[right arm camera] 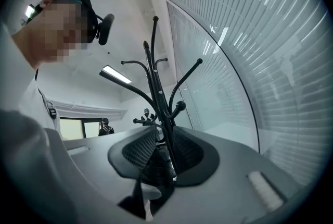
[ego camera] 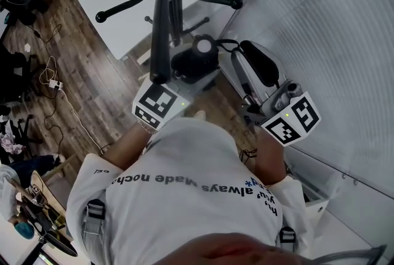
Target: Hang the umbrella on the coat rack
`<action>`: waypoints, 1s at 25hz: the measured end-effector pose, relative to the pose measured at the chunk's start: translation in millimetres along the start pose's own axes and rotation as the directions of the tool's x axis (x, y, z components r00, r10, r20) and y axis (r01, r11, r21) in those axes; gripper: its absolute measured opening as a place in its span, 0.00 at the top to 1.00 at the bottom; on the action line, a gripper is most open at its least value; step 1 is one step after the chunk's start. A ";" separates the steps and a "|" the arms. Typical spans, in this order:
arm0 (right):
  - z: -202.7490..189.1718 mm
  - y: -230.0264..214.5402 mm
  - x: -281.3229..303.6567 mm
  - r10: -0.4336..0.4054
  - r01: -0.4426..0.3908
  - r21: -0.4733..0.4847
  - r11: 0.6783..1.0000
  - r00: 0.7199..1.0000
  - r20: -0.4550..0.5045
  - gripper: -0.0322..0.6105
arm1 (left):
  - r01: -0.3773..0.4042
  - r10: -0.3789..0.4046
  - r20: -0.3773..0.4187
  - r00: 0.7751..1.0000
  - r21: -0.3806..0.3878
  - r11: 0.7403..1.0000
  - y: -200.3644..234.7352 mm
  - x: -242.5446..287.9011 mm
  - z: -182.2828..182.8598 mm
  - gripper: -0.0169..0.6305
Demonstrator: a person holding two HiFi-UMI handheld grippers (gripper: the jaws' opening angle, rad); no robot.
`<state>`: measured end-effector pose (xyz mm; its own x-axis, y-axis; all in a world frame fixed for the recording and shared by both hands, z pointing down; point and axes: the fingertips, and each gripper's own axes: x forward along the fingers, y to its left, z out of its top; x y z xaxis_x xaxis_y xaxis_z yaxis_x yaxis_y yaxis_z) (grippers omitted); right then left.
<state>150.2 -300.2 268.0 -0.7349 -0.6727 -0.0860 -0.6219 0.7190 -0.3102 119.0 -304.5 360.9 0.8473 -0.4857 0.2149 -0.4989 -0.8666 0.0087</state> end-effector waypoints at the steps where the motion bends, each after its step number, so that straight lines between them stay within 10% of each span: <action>1: -0.6 0.1 0.0 0.000 0.000 -0.002 1.000 1.000 -0.003 0.80 | 0.002 -0.002 -0.001 1.000 0.000 1.000 -0.8 0.4 -0.1 0.57; 14: 3.4 -8.7 -5.0 -0.085 0.086 -0.130 0.988 0.996 0.012 0.94 | 0.014 -0.014 -0.043 0.999 0.003 1.000 -3.3 8.6 -8.2 0.57; 25: 27.3 -17.1 12.7 -0.215 0.214 -0.412 0.885 0.975 0.045 0.95 | -0.006 0.005 -0.045 0.999 -0.026 1.000 14.2 15.0 2.0 0.57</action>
<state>158.9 -325.9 246.4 -0.5708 -0.8189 -0.0594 -0.8198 0.5643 0.0974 124.9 -324.3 362.2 0.8360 -0.4841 0.2585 -0.5085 -0.8604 0.0332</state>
